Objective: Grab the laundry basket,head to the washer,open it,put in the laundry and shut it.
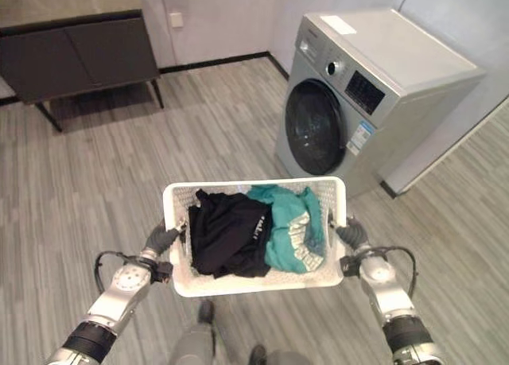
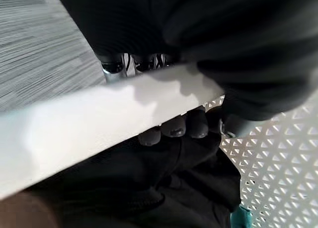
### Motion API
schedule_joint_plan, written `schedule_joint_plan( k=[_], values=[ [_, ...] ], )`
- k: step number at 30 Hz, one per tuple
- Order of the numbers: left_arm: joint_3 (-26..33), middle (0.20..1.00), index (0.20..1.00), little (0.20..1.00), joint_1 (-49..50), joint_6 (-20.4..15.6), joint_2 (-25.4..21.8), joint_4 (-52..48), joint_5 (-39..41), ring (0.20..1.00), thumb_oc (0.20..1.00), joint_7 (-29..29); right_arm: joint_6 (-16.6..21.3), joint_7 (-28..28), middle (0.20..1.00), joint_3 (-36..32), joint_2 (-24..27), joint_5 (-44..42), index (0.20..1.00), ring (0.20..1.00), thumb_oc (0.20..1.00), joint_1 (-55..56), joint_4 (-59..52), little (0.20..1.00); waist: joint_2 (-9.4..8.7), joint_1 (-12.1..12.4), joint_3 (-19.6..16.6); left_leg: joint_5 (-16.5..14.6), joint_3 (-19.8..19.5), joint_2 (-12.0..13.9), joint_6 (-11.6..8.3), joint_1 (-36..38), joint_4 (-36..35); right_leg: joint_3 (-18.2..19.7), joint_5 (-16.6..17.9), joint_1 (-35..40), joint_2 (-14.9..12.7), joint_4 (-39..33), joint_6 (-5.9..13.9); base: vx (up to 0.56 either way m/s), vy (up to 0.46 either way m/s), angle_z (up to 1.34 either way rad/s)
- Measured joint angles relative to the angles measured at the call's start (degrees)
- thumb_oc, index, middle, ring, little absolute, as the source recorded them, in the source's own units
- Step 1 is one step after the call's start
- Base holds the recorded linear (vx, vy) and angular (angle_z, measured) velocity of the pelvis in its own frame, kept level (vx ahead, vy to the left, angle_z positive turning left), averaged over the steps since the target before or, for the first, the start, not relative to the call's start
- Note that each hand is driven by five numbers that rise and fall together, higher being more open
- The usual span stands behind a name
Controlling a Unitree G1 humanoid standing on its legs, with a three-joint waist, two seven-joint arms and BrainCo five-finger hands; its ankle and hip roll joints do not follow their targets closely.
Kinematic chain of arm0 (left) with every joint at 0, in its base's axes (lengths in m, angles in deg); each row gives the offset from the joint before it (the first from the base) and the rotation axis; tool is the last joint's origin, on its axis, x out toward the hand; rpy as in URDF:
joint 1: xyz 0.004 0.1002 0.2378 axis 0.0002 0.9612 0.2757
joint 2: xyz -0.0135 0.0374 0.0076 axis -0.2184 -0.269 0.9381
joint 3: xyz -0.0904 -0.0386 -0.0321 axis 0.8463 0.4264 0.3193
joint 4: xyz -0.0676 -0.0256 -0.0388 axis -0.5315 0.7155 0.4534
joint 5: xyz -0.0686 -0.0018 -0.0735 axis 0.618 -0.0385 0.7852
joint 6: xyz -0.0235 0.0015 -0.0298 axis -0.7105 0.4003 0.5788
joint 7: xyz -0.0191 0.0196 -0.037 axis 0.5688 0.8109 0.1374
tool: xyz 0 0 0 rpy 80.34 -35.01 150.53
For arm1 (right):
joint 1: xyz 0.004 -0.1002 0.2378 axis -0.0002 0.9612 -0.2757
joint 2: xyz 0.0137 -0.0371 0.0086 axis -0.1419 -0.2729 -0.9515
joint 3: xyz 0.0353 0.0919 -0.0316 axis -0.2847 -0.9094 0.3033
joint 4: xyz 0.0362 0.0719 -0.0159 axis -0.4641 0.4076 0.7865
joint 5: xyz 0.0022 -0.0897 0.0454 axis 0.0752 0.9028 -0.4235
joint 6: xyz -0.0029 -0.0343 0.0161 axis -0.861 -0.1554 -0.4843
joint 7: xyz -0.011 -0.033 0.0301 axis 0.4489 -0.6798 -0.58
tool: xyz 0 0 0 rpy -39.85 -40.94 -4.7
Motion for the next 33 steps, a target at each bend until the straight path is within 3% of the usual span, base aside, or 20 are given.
schedule_joint_plan(
  k=[1,2,3,6,7,8,9,11,12,14,15,16,17,20,24,25,27,28,30,33],
  values=[
    [0.2,0.200,0.200,0.200,0.4,0.0,-0.1,-0.4,0.0,0.200,0.200,0.0,0.0,0.0,0.200,0.0,-0.1,0.0,0.200,0.200,0.200,-0.4,0.1,0.200,0.01,0.3,0.0,-1.4,1.3,-0.8,1.09,0.8,0.6,-0.6,0.0,-0.8,-1.8,2.7,-0.03,0.30,0.243,-0.34],
    [0.2,0.200,0.200,0.200,0.7,0.0,-0.1,-0.5,0.0,0.200,0.200,0.1,0.0,0.0,0.200,0.0,-0.1,0.0,0.200,0.200,0.200,-0.3,-0.1,0.200,0.11,0.2,-0.1,-1.4,1.9,-1.3,0.87,1.5,0.5,-1.8,-0.2,-1.2,-3.6,5.4,0.08,0.35,0.178,-0.30],
    [0.6,0.200,0.200,0.200,0.9,-0.1,-0.1,-0.9,0.0,0.200,0.200,0.1,0.1,0.0,0.200,0.0,-0.4,0.0,0.200,0.200,0.200,-0.1,0.4,0.200,-0.08,0.2,-0.3,-3.3,2.3,-2.8,2.98,3.4,-0.6,-3.5,-1.5,-1.7,-6.4,6.4,0.01,0.21,0.105,-0.26],
    [2.0,0.200,0.200,0.200,2.4,-0.2,-0.6,-3.2,0.0,0.200,0.200,0.2,1.0,0.0,0.200,0.0,-1.2,0.0,0.200,0.200,0.200,-0.4,0.5,0.200,1.29,-0.2,-0.2,-1.8,2.5,-3.1,3.41,4.7,-4.6,-4.5,-0.4,-4.3,-7.4,-4.4,1.89,0.20,-0.060,-0.08],
    [2.0,0.200,0.200,0.200,2.6,-0.2,-0.7,-3.1,0.0,0.200,0.200,0.2,1.0,0.0,0.200,0.0,-1.8,0.0,0.200,0.200,0.200,-0.8,1.5,0.200,1.50,-0.3,-0.1,-1.1,3.0,-3.2,3.30,5.3,-5.5,-5.4,1.2,-4.8,-8.2,-9.2,4.03,0.08,-0.056,0.04],
    [2.0,0.200,0.200,0.200,2.7,-0.1,-0.6,-2.8,0.0,0.200,0.200,0.2,0.9,0.0,0.200,0.0,-2.4,0.0,0.200,0.200,0.200,-1.0,2.5,0.200,1.69,-0.3,-0.2,-1.1,3.2,-3.2,3.28,5.6,-5.7,-5.9,3.2,-4.7,-8.7,-13.8,4.94,0.26,-0.122,0.05],
    [2.0,0.200,0.200,0.200,2.7,-0.2,-0.3,-1.9,0.0,0.200,0.200,0.2,0.9,0.0,0.200,0.1,-3.2,0.0,0.200,0.200,0.200,-0.5,4.1,0.200,2.27,-0.9,0.1,-1.7,2.0,-3.3,2.88,6.7,-6.5,-5.1,7.9,-4.9,-9.1,-21.2,6.41,0.19,-0.078,0.23],
    [2.0,0.200,0.200,0.200,2.9,-0.1,0.2,-0.9,0.0,0.200,0.200,0.2,0.8,0.0,0.200,-0.2,-4.2,0.0,0.200,0.200,0.200,1.0,3.8,0.200,2.22,-2.0,0.2,-1.6,0.2,-4.6,2.79,7.9,-7.3,0.9,11.5,-4.2,-8.4,-24.9,7.52,0.10,-0.091,0.54],
    [1.9,0.200,0.200,0.200,3.1,0.0,0.2,-0.7,0.0,0.200,0.200,0.2,0.7,0.0,0.200,-0.2,-4.4,0.0,0.200,0.200,0.200,2.3,3.8,0.200,1.65,-2.2,0.2,-1.6,-0.3,-5.3,2.76,8.5,-7.5,2.0,12.8,-4.1,-9.1,-24.7,7.10,0.04,-0.132,0.63],
    [1.9,0.200,0.200,0.200,4.5,-0.1,0.3,-1.6,0.0,0.200,0.200,0.1,0.7,0.0,0.200,-0.1,-4.6,0.0,0.200,0.200,0.200,3.0,3.6,0.200,1.07,-2.0,0.1,-2.3,-1.3,-6.6,2.22,8.4,-7.5,0.1,14.7,-4.2,-9.2,-23.9,6.90,0.00,-0.152,0.46],
    [1.9,0.200,0.200,0.200,5.4,-0.1,0.2,-2.5,0.0,0.200,0.200,0.1,0.7,0.0,0.200,-0.1,-4.7,0.0,0.200,0.200,0.200,3.0,3.6,0.200,-0.37,-1.2,-0.2,-2.6,-1.6,-7.9,1.79,7.4,-7.3,0.2,17.4,-3.6,-9.0,-25.3,5.81,-0.04,-0.160,0.30],
    [1.9,0.200,0.200,0.200,5.5,-0.1,0.5,-2.5,0.0,0.200,0.200,0.2,0.7,0.0,0.200,-0.2,-4.6,0.0,0.200,0.200,0.200,2.8,4.1,0.200,-0.10,-1.2,0.1,-2.6,-2.0,-7.6,1.56,6.8,-6.9,0.1,19.2,-3.3,-8.7,-26.5,4.81,-0.06,-0.143,0.26],
    [1.9,0.200,0.200,0.200,5.9,0.0,0.6,-2.7,0.0,0.200,0.200,0.2,0.7,0.0,0.200,-0.2,-4.6,0.0,0.200,0.200,0.200,2.2,4.8,0.200,0.47,-1.6,0.0,-2.6,-2.5,-6.8,1.23,5.8,-6.5,-0.5,20.2,-3.5,-7.8,-27.2,4.65,-0.06,-0.129,0.26],
    [2.0,0.200,0.200,0.200,5.5,0.0,0.2,-3.1,0.0,0.200,0.200,0.4,0.7,0.0,0.200,-0.2,-4.7,0.0,0.200,0.200,0.200,0.8,5.2,0.200,-0.04,-1.8,0.5,-2.4,-3.2,-4.0,-0.54,3.3,-6.3,-1.6,21.4,-4.3,-4.5,-30.3,2.71,-0.05,-0.116,0.03],
    [2.0,0.200,0.200,0.200,4.4,-0.1,0.2,-3.2,0.0,0.200,0.200,0.5,1.1,0.0,0.200,-0.3,-4.7,0.0,0.200,0.200,0.200,0.7,5.4,0.200,-0.48,-2.5,1.2,-2.1,-3.1,-1.8,-2.31,3.4,-7.5,-1.6,21.8,-4.2,-2.3,-32.1,1.93,-0.04,-0.094,-0.12],
    [2.0,0.200,0.200,0.200,4.6,-0.1,0.2,-3.3,0.5,0.200,0.200,0.9,1.1,0.0,0.200,-0.3,-4.7,0.0,0.200,0.200,0.200,0.3,5.3,0.200,0.44,-3.5,4.4,0.5,-3.9,2.1,-6.12,3.8,-11.4,-2.8,22.4,-4.2,2.0,-34.5,-0.65,-0.01,-0.024,-0.05],
    [1.9,0.200,0.200,0.200,4.5,0.0,0.8,-2.5,0.5,0.200,0.200,0.9,1.0,0.0,0.200,-0.3,-4.9,1.2,0.200,0.200,0.200,-0.1,6.2,0.200,0.59,-3.5,4.6,0.7,-3.2,2.1,-6.18,5.4,-12.3,-2.9,22.8,-3.2,1.9,-34.5,-1.22,-0.03,0.010,-0.08],
    [1.9,0.200,0.200,0.200,4.7,0.7,3.9,0.7,0.4,0.200,0.200,1.0,-0.2,0.0,0.200,-0.3,-5.2,2.0,0.200,0.200,0.200,-0.3,8.8,0.200,1.54,-3.7,5.0,1.1,-2.5,2.0,-5.93,10.7,-14.9,-2.7,22.5,0.6,1.7,-34.5,-1.14,-0.03,0.029,-0.17],
    [1.8,0.200,0.200,0.200,6.6,1.1,5.7,1.9,0.4,0.200,0.200,0.9,-0.5,0.0,0.200,-0.3,-5.2,3.0,0.200,0.200,0.200,0.9,9.6,0.200,2.49,-4.2,4.4,0.9,-1.3,1.9,-5.66,15.7,-17.4,-2.3,20.7,4.2,1.5,-34.6,-0.54,-0.01,0.008,-0.16],
    [1.8,0.200,0.200,0.200,7.1,1.2,6.8,1.9,0.4,0.200,0.200,1.0,-0.6,0.1,0.200,-0.3,-5.2,3.0,0.200,0.200,0.200,2.4,9.7,0.200,3.08,-5.2,2.1,0.9,-0.5,1.5,-5.31,16.6,-18.2,-2.1,20.7,4.4,1.1,-34.5,-0.75,0.01,-0.025,-0.05]
  ],
)
